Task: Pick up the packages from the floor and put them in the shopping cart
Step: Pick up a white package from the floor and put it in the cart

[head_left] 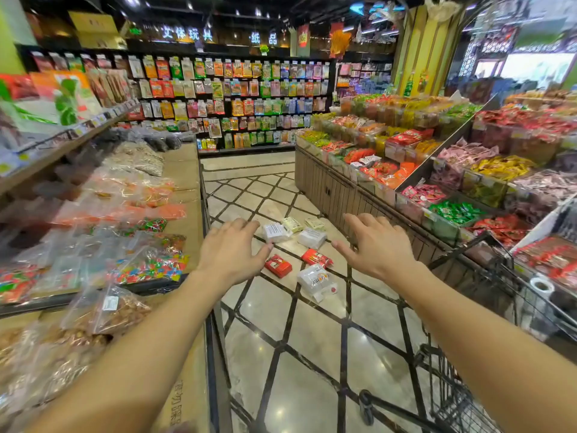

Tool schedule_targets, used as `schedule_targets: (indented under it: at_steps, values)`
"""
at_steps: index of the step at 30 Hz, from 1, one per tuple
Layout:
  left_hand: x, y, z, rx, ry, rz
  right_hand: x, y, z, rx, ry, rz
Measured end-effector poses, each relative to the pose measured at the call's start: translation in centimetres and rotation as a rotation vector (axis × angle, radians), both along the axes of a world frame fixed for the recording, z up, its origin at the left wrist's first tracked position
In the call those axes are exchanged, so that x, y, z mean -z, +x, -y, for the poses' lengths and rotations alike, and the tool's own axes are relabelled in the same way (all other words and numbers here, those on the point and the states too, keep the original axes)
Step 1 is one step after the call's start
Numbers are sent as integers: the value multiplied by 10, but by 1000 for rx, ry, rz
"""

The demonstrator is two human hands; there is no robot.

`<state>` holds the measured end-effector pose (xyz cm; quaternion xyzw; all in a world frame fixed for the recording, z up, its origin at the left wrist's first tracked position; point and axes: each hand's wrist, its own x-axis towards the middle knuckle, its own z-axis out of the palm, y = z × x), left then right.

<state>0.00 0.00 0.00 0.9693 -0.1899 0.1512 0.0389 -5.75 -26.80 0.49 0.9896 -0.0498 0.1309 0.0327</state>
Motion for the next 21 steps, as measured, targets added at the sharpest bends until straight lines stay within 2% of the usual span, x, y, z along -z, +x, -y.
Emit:
schedule_targets:
  at_steps: [10, 15, 21]
  values:
    - [50, 124, 78, 27, 56, -111, 58, 126, 64, 17, 56, -93]
    - [77, 191, 129, -23, -21, -182, 80, 198, 111, 47, 121, -142]
    - [104, 271, 181, -29, -43, -254, 109, 271, 167, 66, 101, -224]
